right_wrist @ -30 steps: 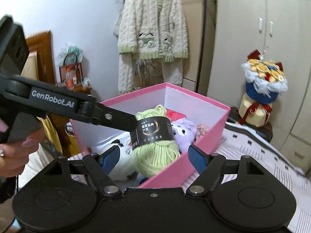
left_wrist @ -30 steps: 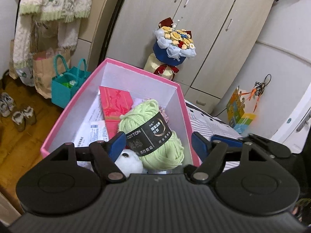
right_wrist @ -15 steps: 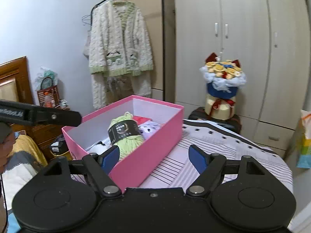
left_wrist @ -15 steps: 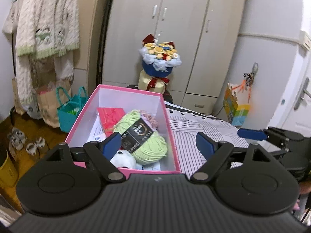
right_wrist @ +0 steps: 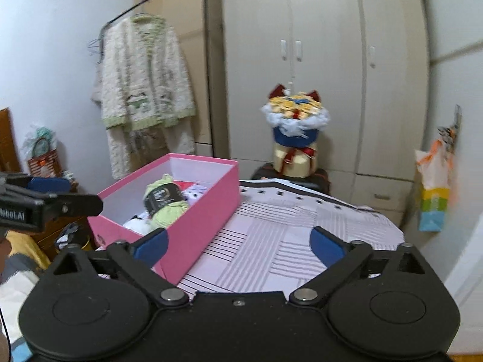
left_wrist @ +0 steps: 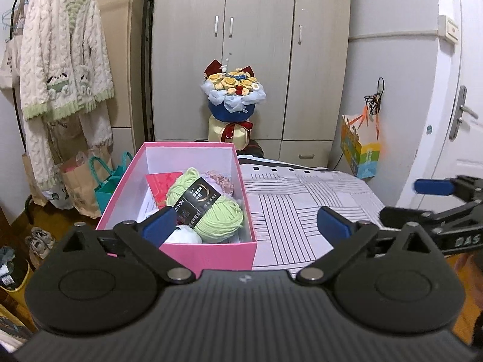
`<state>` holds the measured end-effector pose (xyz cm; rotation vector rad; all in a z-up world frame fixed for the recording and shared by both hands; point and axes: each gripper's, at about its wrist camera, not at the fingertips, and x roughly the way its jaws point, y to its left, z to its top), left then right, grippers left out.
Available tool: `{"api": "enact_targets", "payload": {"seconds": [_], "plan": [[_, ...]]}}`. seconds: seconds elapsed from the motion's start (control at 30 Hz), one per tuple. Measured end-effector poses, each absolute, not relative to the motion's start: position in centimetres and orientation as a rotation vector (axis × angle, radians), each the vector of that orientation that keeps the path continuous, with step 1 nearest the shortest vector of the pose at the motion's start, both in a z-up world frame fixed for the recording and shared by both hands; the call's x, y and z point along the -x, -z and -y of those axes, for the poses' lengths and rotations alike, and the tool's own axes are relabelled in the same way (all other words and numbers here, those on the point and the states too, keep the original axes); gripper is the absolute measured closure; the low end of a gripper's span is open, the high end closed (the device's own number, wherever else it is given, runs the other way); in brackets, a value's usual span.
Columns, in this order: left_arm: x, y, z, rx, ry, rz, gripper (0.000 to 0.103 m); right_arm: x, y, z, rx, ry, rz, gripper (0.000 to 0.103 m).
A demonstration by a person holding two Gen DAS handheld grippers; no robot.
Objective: Organize soft objects
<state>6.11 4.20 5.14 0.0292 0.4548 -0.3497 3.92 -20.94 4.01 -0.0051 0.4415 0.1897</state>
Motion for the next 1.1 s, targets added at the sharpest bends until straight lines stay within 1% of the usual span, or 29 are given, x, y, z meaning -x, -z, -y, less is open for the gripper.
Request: {"api": "enact_targets", "payload": {"seconds": [0.17, 0.3, 0.43, 0.57, 1.1], "plan": [[-5.9, -4.5, -3.0, -0.075, 0.266, -0.465, 0.000, -3.1, -3.9, 21.2, -0.015, -0.023, -0.503, 0.000], [-5.4, -4.0, -3.2, -0.051, 0.246, -0.426, 0.000, -1.7, -3.9, 21.6, -0.054, 0.020, -0.462, 0.000], [-5.4, -3.6, -3.2, -0.053, 0.241, -0.443, 0.000, -1.2, -3.3, 21.8, -0.101, 0.053, -0.486, 0.000], [-5.1, -3.2, -3.0, -0.078, 0.168, -0.413, 0.000, -1.1, -2.5, 21.5, -0.074, 0.109, -0.491, 0.000], [-4.5, -1.0, -2.9, -0.082, 0.159, -0.409, 0.000, 1.3, -1.2, 19.3, 0.007, 0.177, -0.440, 0.000]]}}
